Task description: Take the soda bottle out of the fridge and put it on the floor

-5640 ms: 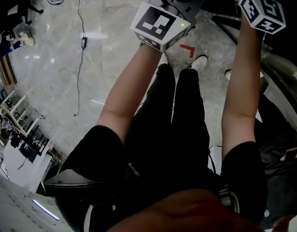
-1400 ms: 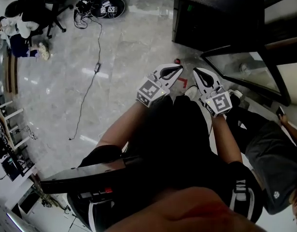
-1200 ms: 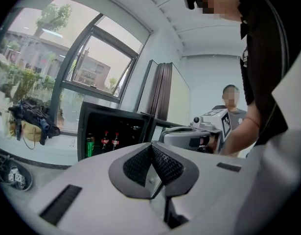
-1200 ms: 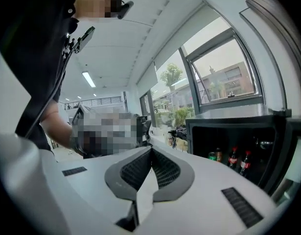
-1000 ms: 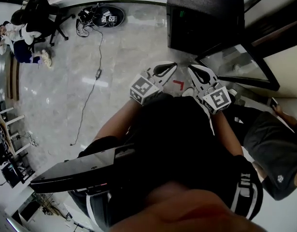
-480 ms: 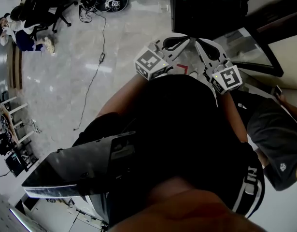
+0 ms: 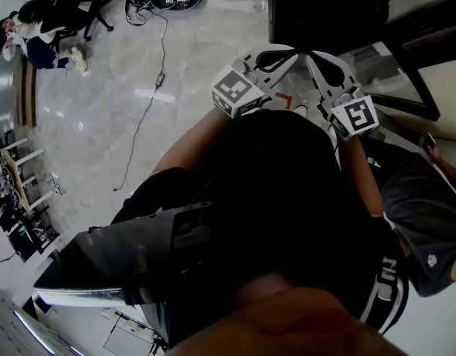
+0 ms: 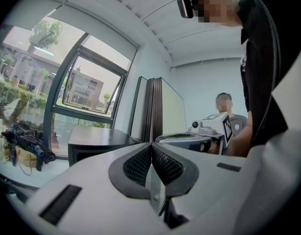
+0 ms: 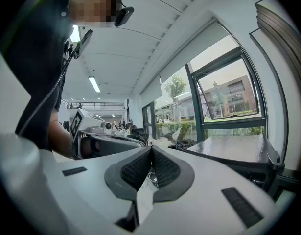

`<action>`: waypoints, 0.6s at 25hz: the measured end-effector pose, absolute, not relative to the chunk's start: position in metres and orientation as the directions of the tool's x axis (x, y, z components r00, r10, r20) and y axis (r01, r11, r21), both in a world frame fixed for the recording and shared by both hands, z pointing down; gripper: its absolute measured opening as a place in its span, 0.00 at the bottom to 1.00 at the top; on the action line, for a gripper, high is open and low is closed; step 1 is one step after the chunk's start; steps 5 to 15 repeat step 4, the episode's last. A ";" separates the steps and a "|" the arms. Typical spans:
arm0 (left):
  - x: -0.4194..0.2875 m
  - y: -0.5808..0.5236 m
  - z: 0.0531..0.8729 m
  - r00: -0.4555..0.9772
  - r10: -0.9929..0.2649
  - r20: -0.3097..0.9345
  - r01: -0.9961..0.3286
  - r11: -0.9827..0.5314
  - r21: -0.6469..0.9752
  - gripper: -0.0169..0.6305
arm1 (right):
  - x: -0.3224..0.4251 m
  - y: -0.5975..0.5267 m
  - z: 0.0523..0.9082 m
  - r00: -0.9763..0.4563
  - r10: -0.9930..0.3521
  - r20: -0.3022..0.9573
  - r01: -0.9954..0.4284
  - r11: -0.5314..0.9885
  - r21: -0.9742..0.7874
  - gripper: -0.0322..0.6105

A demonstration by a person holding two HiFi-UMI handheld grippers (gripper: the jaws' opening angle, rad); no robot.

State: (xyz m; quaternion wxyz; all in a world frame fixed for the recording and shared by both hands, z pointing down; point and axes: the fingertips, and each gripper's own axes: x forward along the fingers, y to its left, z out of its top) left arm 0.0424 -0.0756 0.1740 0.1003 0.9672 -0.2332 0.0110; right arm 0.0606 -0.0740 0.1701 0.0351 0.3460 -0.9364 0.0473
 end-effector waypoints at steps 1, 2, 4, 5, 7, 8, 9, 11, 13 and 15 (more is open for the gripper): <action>0.041 -0.077 0.174 0.890 -0.451 0.068 -0.456 -0.870 0.189 0.03 | 0.060 -0.075 0.171 -0.759 -0.643 0.100 -0.650 0.758 -0.061 0.07; 0.040 -0.077 0.174 0.889 -0.454 0.068 -0.458 -0.869 0.188 0.03 | 0.060 -0.075 0.172 -0.761 -0.640 0.102 -0.647 0.760 -0.058 0.07; 0.038 -0.078 0.175 0.887 -0.457 0.070 -0.462 -0.867 0.187 0.03 | 0.058 -0.075 0.174 -0.765 -0.635 0.105 -0.642 0.765 -0.052 0.07; 0.038 -0.078 0.175 0.887 -0.457 0.070 -0.462 -0.867 0.187 0.03 | 0.058 -0.075 0.174 -0.765 -0.635 0.105 -0.642 0.765 -0.052 0.07; 0.038 -0.078 0.175 0.887 -0.457 0.070 -0.462 -0.867 0.187 0.03 | 0.058 -0.075 0.174 -0.765 -0.635 0.105 -0.642 0.765 -0.052 0.07; 0.038 -0.078 0.175 0.887 -0.457 0.070 -0.462 -0.867 0.187 0.03 | 0.058 -0.075 0.174 -0.765 -0.635 0.105 -0.642 0.765 -0.052 0.07; 0.038 -0.078 0.175 0.887 -0.457 0.070 -0.462 -0.867 0.187 0.03 | 0.058 -0.075 0.174 -0.765 -0.635 0.105 -0.642 0.765 -0.052 0.07; 0.038 -0.078 0.175 0.887 -0.457 0.070 -0.462 -0.867 0.187 0.03 | 0.058 -0.075 0.174 -0.765 -0.635 0.105 -0.642 0.765 -0.052 0.07; 0.038 -0.078 0.175 0.887 -0.457 0.070 -0.462 -0.867 0.187 0.03 | 0.058 -0.075 0.174 -0.765 -0.635 0.105 -0.642 0.765 -0.052 0.07; 0.038 -0.078 0.175 0.887 -0.457 0.070 -0.462 -0.867 0.187 0.03 | 0.058 -0.075 0.174 -0.765 -0.635 0.105 -0.642 0.765 -0.052 0.07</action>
